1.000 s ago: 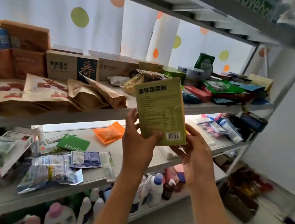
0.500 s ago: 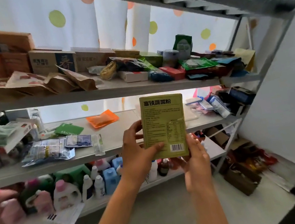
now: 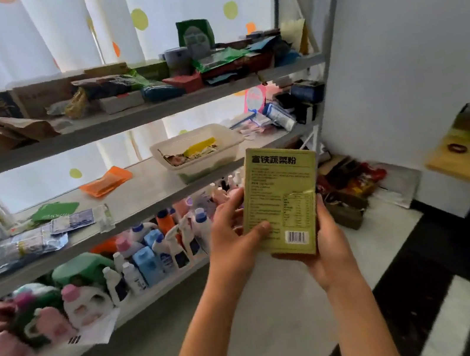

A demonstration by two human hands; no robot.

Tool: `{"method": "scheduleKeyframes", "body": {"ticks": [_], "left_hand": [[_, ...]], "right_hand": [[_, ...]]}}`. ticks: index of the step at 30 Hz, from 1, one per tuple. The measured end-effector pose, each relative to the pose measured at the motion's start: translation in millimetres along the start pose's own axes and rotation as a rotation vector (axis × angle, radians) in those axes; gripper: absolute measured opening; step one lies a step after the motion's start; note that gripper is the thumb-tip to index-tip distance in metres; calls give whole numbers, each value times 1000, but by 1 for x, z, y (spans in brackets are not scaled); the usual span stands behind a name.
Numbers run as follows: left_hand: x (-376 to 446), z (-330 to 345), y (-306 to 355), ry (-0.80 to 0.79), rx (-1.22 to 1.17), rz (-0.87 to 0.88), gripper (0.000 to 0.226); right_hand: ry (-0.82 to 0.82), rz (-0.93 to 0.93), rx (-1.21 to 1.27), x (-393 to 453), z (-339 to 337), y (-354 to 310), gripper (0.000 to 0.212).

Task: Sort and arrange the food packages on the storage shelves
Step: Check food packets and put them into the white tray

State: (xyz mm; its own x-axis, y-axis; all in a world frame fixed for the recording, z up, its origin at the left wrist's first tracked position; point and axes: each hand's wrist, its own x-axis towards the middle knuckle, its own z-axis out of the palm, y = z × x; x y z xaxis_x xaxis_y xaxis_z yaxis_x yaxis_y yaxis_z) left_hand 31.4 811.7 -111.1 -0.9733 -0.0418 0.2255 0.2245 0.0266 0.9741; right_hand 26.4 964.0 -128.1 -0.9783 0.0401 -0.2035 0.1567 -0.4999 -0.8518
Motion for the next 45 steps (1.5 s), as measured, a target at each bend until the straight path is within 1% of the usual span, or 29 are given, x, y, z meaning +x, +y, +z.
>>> {"method": "scheduleKeyframes", "body": {"ticks": [3,5,9,12,13,14,16,17,18,21,25,26,28,29,31,32,33,35,36,37,38,41,43,45], "left_hand": [[-14,34,-3,-63,-26,-22,67],[-22,52,-5,-101,23,2,67],[-34,75,-5,-155,51,-13,67],[-35,87,-5,-178,84,-23,71],[-36,91,-4,-196,92,-39,76],[-36,94,-4,-215,105,-53,86],[-37,98,-4,-243,144,-65,114],[-37,99,-4,-246,153,-66,125],[-37,100,-5,-247,148,-68,130],[-36,101,-6,-257,117,-95,130],[-34,100,-10,-219,62,-124,129],[-33,99,-12,-217,48,-131,128],[-33,98,-14,-222,13,-138,118],[-33,98,-14,-230,-5,-141,107],[-31,99,-14,-242,-38,-154,76],[-29,99,-16,-251,-62,-166,66],[-26,97,-19,-263,-81,-174,63],[-21,93,-24,-286,-117,-191,70],[-18,91,-27,-287,-131,-201,71],[-16,89,-31,-279,-136,-209,67],[-13,86,-34,-262,-140,-222,59],[-5,74,-41,-216,-160,-293,42],[0,62,-45,-172,-178,-325,40],[6,48,-45,-90,-215,-344,42]], "right_hand": [[-16,8,78,-20,-38,-9,58],[-36,-12,133,-33,-59,-12,57],[-70,-48,168,-49,-80,-15,53],[-73,-60,204,-57,-90,-17,54],[-72,-67,204,-59,-93,-17,54],[-69,-71,198,-60,-96,-17,53],[-72,-73,180,-61,-97,-17,49],[-78,-75,167,-62,-96,-16,47],[-87,-73,152,-63,-95,-15,44],[-86,-76,66,-63,-93,-11,34],[-74,-112,-68,-61,-93,-7,37],[-68,-115,-97,-61,-93,-7,37],[-59,-108,-142,-61,-92,-8,36],[-51,-114,-173,-61,-91,-9,35],[-52,-143,-229,-59,-89,-11,36],[-45,-157,-249,-57,-89,-11,39],[-36,-166,-263,-53,-88,-11,41],[-33,-158,-278,-45,-87,-9,50],[-37,-141,-289,-38,-85,-7,59],[-48,-121,-299,-32,-84,-4,67],[-58,-101,-311,-24,-82,-2,70],[-65,-87,-339,-4,-70,8,67],[-24,-82,-322,9,-60,17,71],[8,-92,-307,21,-51,27,66]]}}
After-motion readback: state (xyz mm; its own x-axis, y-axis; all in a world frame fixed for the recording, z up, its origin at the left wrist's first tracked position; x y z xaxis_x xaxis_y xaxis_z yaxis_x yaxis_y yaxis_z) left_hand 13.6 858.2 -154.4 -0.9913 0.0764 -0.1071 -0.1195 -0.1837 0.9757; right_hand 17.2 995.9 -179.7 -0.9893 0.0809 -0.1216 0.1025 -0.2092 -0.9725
